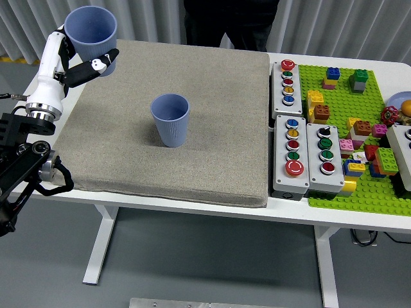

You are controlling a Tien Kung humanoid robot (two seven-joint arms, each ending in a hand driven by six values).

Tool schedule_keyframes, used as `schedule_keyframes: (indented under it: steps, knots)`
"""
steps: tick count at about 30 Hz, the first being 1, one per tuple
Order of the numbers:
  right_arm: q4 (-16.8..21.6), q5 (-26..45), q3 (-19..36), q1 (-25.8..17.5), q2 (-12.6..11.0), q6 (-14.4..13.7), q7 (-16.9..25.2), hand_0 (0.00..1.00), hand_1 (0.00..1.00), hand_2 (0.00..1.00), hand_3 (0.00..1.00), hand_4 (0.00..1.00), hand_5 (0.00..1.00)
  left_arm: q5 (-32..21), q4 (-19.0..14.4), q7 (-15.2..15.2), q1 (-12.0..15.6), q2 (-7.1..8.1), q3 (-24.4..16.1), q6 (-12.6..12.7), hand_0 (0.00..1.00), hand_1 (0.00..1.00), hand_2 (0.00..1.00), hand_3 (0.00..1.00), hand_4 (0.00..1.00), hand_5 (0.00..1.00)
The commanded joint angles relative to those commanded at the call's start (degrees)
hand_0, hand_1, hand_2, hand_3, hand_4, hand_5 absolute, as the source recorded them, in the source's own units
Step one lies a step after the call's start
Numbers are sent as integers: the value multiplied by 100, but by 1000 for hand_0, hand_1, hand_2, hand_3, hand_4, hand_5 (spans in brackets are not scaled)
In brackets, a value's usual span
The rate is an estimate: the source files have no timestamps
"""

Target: Pick cup pour cup place

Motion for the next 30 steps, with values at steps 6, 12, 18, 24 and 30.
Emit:
schedule_keyframes:
  steps: [6,12,18,24,30]
  knots:
    - [0,-12,15,-8,9,-3,-5,721,682,672,630,126,326,395,177,-130,177,-195,-101,502,585,551,559,533,661,45]
    - [0,-36,26,-19,15,-6,-11,720,682,672,631,122,314,1784,277,41,322,-376,-74,929,587,557,561,531,656,48]
    - [0,-30,20,-17,16,-14,-11,721,682,673,631,120,311,1759,773,-236,387,-579,46,932,591,562,561,532,656,48]
    - [0,-24,9,-25,19,-17,-11,721,682,673,630,116,310,866,1260,-544,405,-661,288,948,591,562,561,531,656,47]
    - [0,-63,27,-57,23,-13,-20,721,682,673,630,115,307,634,1409,-518,454,-659,335,872,597,563,562,533,655,49]
